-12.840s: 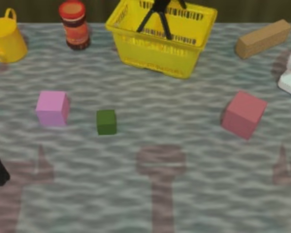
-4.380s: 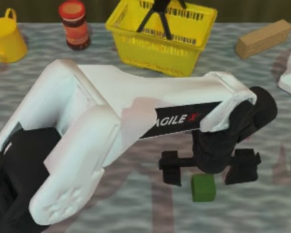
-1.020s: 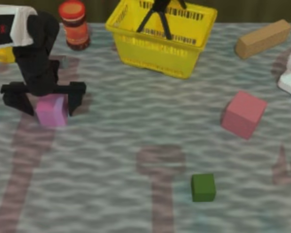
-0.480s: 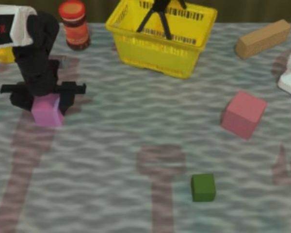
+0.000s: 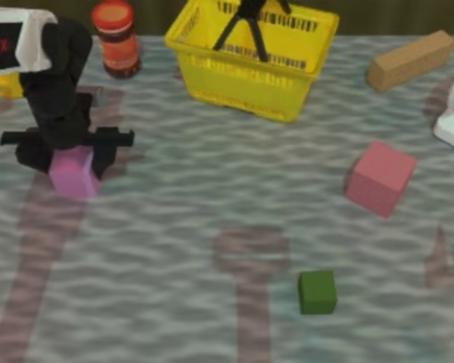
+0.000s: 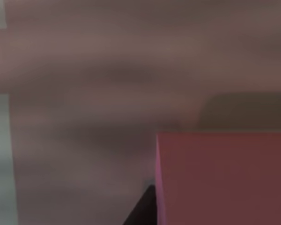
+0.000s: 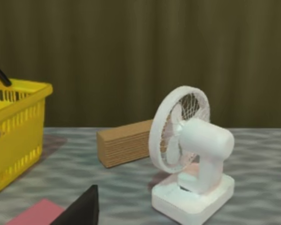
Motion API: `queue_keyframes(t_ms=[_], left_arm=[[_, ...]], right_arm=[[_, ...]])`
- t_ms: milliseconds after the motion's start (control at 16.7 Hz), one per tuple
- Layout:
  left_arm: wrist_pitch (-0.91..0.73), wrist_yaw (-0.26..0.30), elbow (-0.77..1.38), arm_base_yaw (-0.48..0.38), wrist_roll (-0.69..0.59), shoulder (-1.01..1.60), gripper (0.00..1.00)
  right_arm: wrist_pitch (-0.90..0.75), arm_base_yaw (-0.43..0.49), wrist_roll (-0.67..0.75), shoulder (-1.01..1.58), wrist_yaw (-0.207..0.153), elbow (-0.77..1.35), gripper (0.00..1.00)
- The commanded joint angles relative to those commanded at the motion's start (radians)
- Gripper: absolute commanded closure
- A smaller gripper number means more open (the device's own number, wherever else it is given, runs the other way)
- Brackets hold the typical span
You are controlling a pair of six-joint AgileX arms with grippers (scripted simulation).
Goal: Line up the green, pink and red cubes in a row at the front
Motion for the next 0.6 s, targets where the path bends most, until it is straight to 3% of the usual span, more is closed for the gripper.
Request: queue_keyframes(t_ms=[600], left_arm=[[-0.226, -0.002, 0.15, 0.016, 0.0, -0.092, 1.0]], right_arm=[[0.0, 0.0, 0.0, 0.0, 0.0, 0.0, 0.0]])
